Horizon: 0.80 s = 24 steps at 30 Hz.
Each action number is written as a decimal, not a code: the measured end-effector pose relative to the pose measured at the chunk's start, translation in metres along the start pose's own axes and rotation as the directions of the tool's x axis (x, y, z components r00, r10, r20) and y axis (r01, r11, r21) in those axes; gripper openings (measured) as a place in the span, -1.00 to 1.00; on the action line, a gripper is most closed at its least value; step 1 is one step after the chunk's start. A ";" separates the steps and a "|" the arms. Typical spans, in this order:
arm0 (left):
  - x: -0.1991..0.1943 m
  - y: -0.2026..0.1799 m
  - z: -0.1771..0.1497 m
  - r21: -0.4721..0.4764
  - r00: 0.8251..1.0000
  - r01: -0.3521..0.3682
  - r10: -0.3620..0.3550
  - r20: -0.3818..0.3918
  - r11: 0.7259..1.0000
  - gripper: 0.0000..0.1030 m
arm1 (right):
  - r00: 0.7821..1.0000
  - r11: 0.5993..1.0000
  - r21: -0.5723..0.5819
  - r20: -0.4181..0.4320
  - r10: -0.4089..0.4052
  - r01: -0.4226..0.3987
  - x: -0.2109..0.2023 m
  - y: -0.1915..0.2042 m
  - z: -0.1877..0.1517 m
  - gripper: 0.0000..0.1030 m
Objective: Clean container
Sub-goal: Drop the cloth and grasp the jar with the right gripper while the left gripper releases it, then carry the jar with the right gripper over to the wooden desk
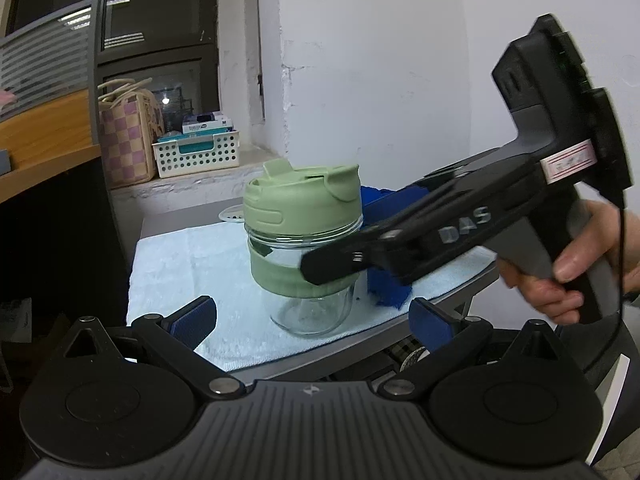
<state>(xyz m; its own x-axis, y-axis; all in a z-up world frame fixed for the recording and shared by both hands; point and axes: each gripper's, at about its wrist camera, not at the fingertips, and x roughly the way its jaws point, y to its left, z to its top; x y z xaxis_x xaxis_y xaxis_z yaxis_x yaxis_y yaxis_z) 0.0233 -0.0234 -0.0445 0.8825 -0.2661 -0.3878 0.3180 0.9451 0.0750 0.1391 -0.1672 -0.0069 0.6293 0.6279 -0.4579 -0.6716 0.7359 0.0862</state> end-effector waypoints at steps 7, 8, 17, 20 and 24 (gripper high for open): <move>-0.007 0.007 -0.004 -0.029 1.000 -0.022 0.023 0.004 0.999 1.00 | 0.999 1.000 -0.003 0.034 -0.009 0.009 0.015 0.007 0.002 0.98; -0.008 0.008 -0.004 -0.037 1.000 -0.026 0.027 0.005 0.999 1.00 | 0.999 1.000 -0.009 0.037 -0.011 0.011 0.016 0.008 0.002 0.98; -0.023 0.020 0.001 -0.122 0.997 -0.060 0.066 0.039 0.991 1.00 | 1.000 0.999 -0.036 0.021 -0.020 0.021 0.023 0.009 0.006 0.65; -0.030 0.020 0.003 -0.112 0.996 -0.069 0.075 0.053 0.991 1.00 | 1.000 0.999 -0.037 0.015 -0.020 0.021 0.024 0.009 0.008 0.64; -0.038 0.021 0.008 -0.101 0.994 -0.085 0.092 0.066 0.991 1.00 | 1.000 0.999 -0.042 0.015 -0.005 0.005 0.021 0.011 0.017 0.64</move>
<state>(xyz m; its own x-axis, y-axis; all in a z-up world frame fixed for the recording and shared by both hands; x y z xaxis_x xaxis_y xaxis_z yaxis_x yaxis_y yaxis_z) -0.0011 0.0047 -0.0204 0.9289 -0.1901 -0.3177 0.2052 0.9786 0.0143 0.1518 -0.1412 -0.0003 0.6383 0.6283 -0.4449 -0.6840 0.7280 0.0468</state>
